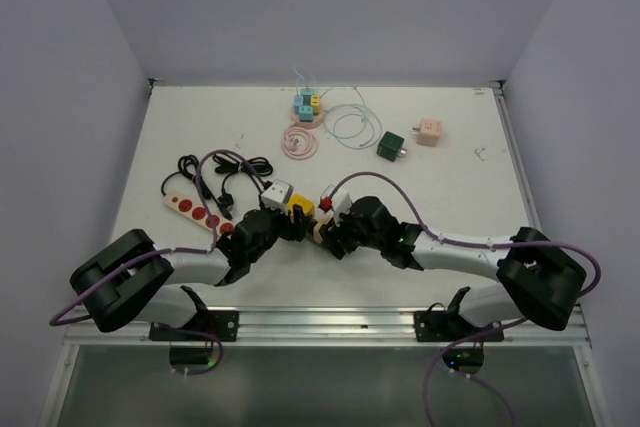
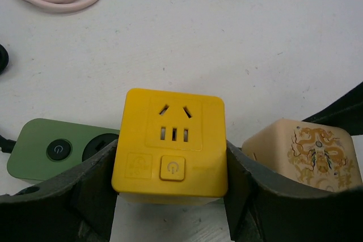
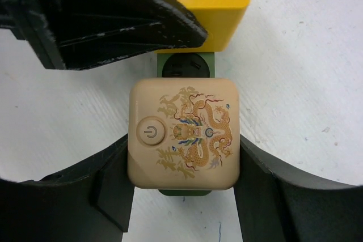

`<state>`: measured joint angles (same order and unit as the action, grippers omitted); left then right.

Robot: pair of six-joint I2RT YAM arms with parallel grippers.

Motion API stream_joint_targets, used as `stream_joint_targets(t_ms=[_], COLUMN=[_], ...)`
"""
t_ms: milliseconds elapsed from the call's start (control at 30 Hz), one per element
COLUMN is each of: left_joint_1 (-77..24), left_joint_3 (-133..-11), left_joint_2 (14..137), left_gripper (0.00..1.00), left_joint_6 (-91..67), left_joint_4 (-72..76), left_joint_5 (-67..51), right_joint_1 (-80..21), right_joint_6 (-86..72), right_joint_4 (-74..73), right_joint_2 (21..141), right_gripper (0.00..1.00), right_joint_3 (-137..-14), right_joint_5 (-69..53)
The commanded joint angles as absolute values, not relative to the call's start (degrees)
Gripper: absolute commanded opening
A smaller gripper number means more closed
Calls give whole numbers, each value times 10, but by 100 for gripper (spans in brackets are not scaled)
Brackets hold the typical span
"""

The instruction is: Pull the plug off the socket

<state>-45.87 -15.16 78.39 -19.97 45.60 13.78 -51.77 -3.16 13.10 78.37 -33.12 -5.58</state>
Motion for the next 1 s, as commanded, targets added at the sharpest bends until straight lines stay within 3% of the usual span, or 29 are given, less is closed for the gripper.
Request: stream_joint_targets(t_ms=[0,100,300,633,800,967], left_joint_1=[-457,-456,-456,-458,-459,-459], left_joint_3=[-162,-172,-176,-109,-108,-120], left_joint_2=[824,835,854,860,882,891], left_gripper=[0,0,0,0,0,0], left_joint_6=[-269,-270,-276,-296,-299,-295], left_joint_4=[357,347,337,427,438,427], left_joint_5=[150,146,156,162,156,153], right_joint_1=[-600,-632,-631,-431,-442,-595], right_joint_6=[52,80,48,-145,-112,28], right_joint_4=[143,148,160,168,149,82], right_joint_2=[771,780,766,761,767,761], right_gripper=[16,16,18,22,22,24], right_joint_3=[-372,-373,-371,-388,-396,-423], right_joint_5=[83,132,111,-180,-164,43])
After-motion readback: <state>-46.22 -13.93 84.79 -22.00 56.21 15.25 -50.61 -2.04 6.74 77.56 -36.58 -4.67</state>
